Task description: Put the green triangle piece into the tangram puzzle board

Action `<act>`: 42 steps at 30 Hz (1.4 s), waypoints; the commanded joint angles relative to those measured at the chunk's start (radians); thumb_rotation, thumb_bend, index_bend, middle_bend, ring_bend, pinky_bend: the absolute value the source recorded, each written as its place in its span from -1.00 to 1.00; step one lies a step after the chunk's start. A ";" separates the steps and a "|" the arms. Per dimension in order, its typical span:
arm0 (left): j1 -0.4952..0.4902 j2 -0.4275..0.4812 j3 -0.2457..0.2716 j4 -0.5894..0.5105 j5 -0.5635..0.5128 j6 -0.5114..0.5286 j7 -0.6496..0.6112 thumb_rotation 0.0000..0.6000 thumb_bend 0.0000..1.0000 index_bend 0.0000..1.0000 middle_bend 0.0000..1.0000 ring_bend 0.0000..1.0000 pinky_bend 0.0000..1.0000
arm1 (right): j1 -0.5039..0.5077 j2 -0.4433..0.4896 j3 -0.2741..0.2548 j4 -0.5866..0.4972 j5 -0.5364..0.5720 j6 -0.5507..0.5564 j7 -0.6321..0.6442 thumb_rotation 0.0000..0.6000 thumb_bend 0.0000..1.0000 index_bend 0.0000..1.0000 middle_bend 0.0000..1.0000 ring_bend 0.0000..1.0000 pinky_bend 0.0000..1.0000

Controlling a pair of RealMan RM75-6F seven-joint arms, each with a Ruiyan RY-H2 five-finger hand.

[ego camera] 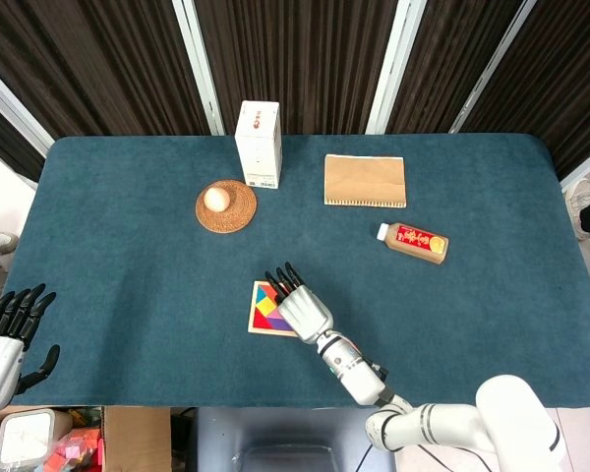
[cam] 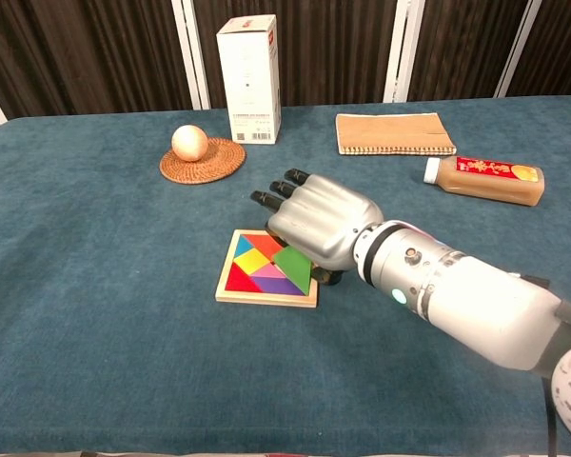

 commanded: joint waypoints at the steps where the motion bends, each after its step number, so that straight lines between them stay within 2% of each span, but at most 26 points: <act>1: 0.000 0.000 0.000 -0.001 0.000 0.001 0.001 1.00 -0.09 -1.00 -1.00 -1.00 -0.90 | -0.001 -0.002 0.001 0.001 0.003 0.002 -0.003 1.00 -0.11 0.18 -0.83 -1.00 -1.00; 34: 0.005 0.005 -0.008 0.000 -0.008 0.013 -0.017 1.00 -0.09 -1.00 -1.00 -1.00 -0.90 | -0.001 0.023 -0.003 -0.042 0.029 0.007 -0.035 1.00 -0.11 -0.09 -0.83 -1.00 -1.00; 39: 0.005 0.004 -0.006 0.002 -0.003 0.013 -0.014 1.00 -0.09 -1.00 -1.00 -1.00 -0.90 | -0.014 0.050 0.002 -0.085 0.020 0.026 -0.002 1.00 -0.11 -0.15 -0.83 -1.00 -1.00; 42: 0.004 0.004 -0.005 0.002 -0.001 0.010 -0.008 1.00 -0.09 -1.00 -1.00 -1.00 -0.90 | -0.048 0.101 -0.003 -0.164 -0.005 0.065 0.063 1.00 -0.13 -0.29 -0.84 -1.00 -1.00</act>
